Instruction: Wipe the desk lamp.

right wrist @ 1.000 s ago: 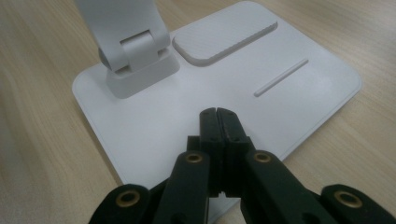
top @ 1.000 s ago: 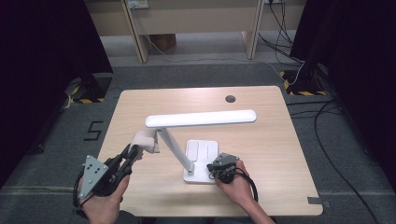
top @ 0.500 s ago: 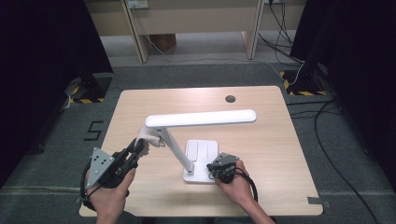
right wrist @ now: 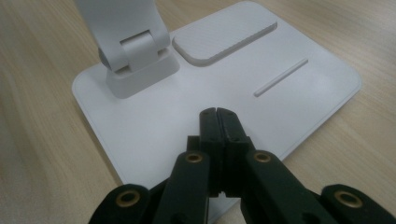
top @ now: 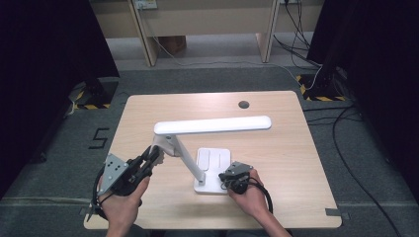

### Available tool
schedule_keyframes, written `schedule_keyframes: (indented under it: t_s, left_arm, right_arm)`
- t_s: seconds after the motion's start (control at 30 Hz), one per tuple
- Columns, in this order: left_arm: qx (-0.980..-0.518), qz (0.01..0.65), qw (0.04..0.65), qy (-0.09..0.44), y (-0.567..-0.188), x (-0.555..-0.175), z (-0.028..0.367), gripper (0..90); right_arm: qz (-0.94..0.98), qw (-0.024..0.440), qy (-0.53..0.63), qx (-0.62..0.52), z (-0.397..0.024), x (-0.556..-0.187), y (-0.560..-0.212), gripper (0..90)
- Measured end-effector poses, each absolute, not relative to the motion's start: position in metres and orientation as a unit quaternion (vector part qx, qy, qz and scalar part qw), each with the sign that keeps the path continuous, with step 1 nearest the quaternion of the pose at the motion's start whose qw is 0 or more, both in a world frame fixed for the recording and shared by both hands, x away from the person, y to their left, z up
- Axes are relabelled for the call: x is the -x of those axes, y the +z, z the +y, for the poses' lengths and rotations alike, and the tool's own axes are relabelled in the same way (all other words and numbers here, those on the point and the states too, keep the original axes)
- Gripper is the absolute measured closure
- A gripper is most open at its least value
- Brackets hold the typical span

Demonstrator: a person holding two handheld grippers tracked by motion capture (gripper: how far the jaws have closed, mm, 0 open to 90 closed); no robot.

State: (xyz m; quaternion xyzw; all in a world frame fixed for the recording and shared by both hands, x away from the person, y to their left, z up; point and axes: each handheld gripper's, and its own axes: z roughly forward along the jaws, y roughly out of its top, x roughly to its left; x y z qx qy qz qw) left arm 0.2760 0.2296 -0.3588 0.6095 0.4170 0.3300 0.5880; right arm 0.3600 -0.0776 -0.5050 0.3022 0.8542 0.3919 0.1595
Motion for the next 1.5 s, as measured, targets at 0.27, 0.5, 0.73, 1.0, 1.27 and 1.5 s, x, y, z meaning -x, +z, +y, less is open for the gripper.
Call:
schedule_keyframes:
  t_s: [0.27, 0.5, 0.73, 1.0, 1.27, 1.5]
  left_arm:
    - [-0.608, 0.423, 0.596, 0.31, -0.367, -0.276, 0.226, 80.9]
    - [-0.61, 0.422, 0.596, 0.308, -0.368, -0.279, 0.225, 80.9]
    - [-0.615, 0.418, 0.595, 0.306, -0.369, -0.281, 0.221, 80.9]
    - [-0.62, 0.413, 0.594, 0.305, -0.372, -0.281, 0.22, 80.9]
    - [-0.625, 0.41, 0.592, 0.302, -0.377, -0.281, 0.218, 80.8]
    - [-0.631, 0.41, 0.588, 0.297, -0.382, -0.282, 0.215, 80.8]
  right_arm:
    - [0.854, 0.158, 0.392, -0.303, -0.078, -0.36, -0.505, 90.0]
    - [0.854, 0.158, 0.392, -0.304, -0.077, -0.36, -0.505, 90.0]
    - [0.854, 0.158, 0.391, -0.304, -0.077, -0.36, -0.505, 90.0]
    - [0.854, 0.158, 0.391, -0.304, -0.077, -0.36, -0.505, 90.0]
    - [0.854, 0.158, 0.391, -0.305, -0.077, -0.36, -0.505, 90.0]
    - [0.854, 0.157, 0.391, -0.305, -0.077, -0.36, -0.505, 90.0]
